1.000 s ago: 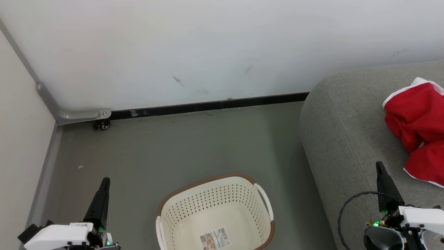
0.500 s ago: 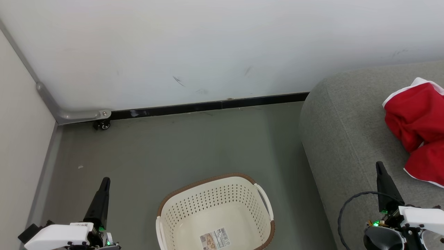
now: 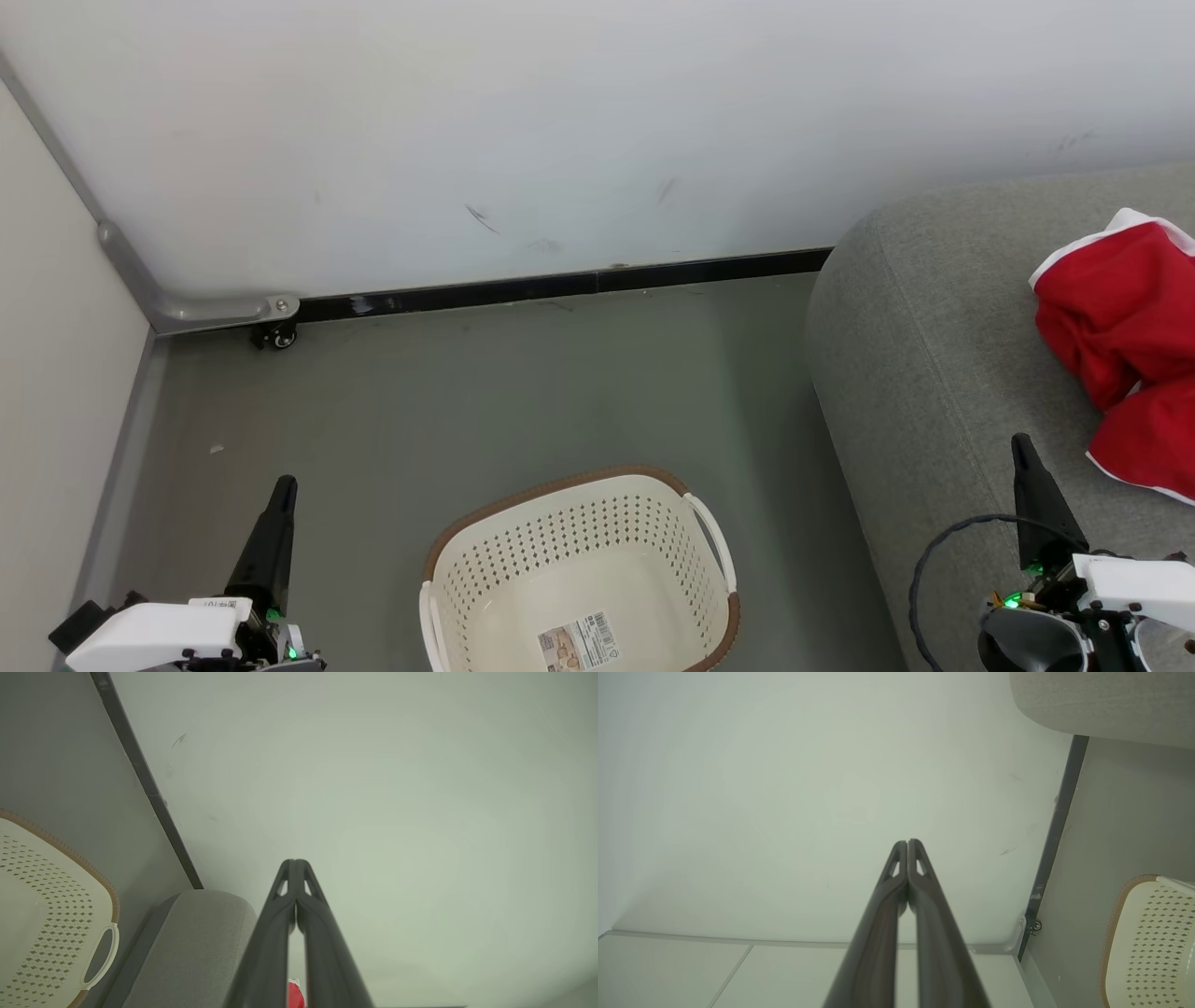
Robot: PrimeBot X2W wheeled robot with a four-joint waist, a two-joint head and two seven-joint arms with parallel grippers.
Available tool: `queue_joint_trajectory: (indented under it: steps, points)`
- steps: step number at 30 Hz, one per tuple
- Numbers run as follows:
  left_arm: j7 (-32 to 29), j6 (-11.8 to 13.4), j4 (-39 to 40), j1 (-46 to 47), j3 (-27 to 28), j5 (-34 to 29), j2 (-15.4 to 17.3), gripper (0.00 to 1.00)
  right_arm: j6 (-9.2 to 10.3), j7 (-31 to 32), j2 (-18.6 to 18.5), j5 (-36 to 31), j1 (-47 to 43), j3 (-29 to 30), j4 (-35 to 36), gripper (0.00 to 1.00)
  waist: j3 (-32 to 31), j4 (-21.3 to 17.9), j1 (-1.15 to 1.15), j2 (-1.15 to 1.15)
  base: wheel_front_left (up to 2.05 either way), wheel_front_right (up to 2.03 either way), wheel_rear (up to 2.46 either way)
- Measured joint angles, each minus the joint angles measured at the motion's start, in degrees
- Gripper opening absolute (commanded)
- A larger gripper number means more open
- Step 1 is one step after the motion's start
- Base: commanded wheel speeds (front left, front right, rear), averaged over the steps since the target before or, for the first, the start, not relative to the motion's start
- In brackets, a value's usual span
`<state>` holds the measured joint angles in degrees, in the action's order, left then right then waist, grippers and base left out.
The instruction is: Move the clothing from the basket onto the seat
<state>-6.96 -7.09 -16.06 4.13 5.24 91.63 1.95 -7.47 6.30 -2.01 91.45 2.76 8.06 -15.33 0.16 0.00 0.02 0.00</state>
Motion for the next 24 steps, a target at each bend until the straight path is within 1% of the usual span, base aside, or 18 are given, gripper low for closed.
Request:
queue_joint_trajectory:
  steps: [24]
  points:
    - [0.18,0.0,0.08,0.0,-0.08,0.01,0.0,0.0,0.0,0.0,0.0,0.01,0.0,-0.01,0.0,0.0,0.0,0.0,0.0,0.0,0.0,0.0,0.0]
